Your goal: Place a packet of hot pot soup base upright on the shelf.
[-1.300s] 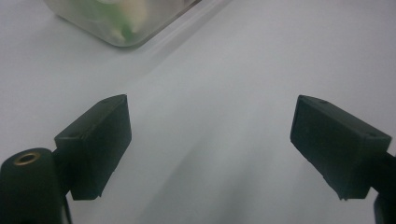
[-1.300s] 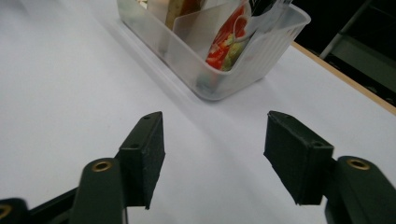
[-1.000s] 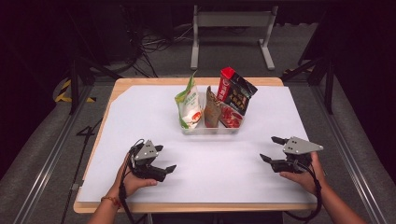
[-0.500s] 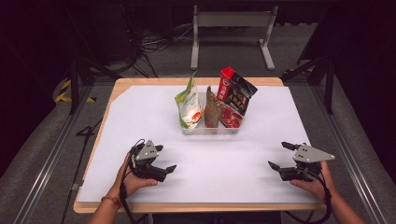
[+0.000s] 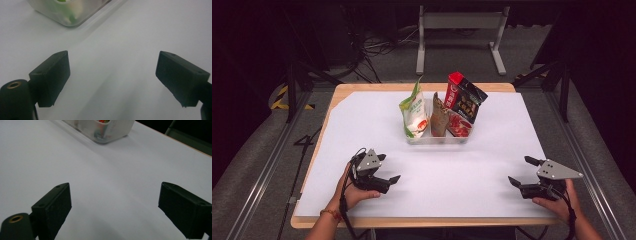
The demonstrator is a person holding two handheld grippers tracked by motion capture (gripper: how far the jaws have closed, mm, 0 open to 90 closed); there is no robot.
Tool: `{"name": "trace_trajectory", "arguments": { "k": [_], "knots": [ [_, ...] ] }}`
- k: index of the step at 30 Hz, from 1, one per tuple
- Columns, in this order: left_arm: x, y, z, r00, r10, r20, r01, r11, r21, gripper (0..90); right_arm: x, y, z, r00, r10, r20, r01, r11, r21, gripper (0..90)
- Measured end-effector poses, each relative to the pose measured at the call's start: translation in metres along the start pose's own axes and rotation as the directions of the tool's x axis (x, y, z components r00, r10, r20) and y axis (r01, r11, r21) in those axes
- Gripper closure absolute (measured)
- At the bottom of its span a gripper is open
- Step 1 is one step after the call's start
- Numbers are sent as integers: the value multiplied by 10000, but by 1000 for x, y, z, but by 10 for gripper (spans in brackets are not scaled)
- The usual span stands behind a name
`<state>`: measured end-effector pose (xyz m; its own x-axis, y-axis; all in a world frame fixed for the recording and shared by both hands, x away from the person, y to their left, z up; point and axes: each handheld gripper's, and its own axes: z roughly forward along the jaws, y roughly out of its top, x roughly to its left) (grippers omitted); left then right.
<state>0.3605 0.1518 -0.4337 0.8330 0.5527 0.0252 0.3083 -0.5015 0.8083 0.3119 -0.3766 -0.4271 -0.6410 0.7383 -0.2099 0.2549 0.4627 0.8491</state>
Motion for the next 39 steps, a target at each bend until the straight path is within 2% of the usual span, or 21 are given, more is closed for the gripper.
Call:
{"name": "trace_trajectory", "arguments": {
  "k": [4,13,23,39],
  "knots": [
    [0,1,1,10000,58,18,-58,10000,-18,131,2,-5,-2,9998,-180,-14,180,9997,144,118],
    [-1,4,3,9999,129,8,-129,9999,16,131,6,-9,-4,9999,-133,-7,133,9998,165,112],
    [-3,2,1,9995,312,30,-312,9995,59,131,4,-8,-6,9997,136,180,-136,9999,43,107],
    [-3,3,2,9994,357,-14,-356,9993,85,131,5,-9,-5,9992,-153,357,148,9998,148,106]
  ]
}}
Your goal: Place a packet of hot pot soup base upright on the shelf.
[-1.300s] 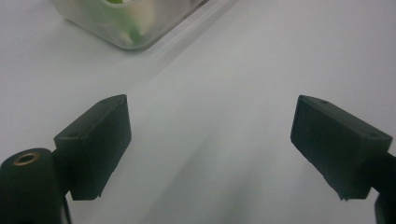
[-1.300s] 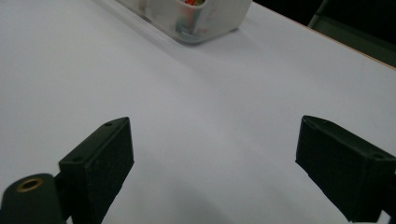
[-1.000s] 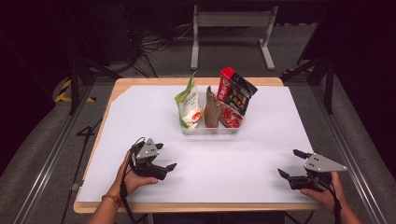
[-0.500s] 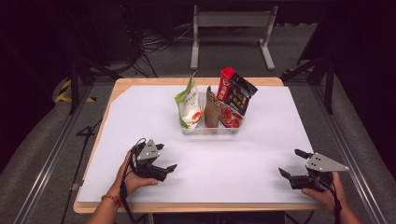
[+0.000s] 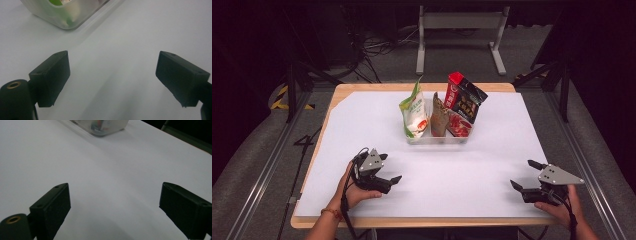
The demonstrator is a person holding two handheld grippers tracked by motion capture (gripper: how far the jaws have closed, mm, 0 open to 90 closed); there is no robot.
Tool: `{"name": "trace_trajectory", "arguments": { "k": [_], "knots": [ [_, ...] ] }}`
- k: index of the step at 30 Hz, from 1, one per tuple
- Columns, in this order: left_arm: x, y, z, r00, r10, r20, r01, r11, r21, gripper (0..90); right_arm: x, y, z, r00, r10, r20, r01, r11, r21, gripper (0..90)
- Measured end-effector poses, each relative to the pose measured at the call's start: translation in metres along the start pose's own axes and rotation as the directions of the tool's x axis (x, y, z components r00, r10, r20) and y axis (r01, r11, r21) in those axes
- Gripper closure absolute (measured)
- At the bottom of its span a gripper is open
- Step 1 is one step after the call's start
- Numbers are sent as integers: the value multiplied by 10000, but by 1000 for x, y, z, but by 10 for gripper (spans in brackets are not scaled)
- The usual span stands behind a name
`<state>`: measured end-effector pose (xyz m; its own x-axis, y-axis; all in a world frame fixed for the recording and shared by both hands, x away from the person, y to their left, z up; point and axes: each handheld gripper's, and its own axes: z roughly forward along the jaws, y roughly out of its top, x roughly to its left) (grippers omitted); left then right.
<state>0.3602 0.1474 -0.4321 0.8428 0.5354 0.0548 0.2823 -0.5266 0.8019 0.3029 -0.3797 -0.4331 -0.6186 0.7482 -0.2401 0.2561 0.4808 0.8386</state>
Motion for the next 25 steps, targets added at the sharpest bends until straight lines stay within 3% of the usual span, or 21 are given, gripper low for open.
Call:
{"name": "trace_trajectory", "arguments": {
  "k": [15,25],
  "knots": [
    [1,0,2,10000,-52,-37,52,10000,80,131,3,3,3,9998,-203,-26,203,9998,84,105],
    [2,2,1,9999,-113,-52,113,9999,9,131,1,1,3,9999,-62,103,60,9998,197,104]
  ]
}}
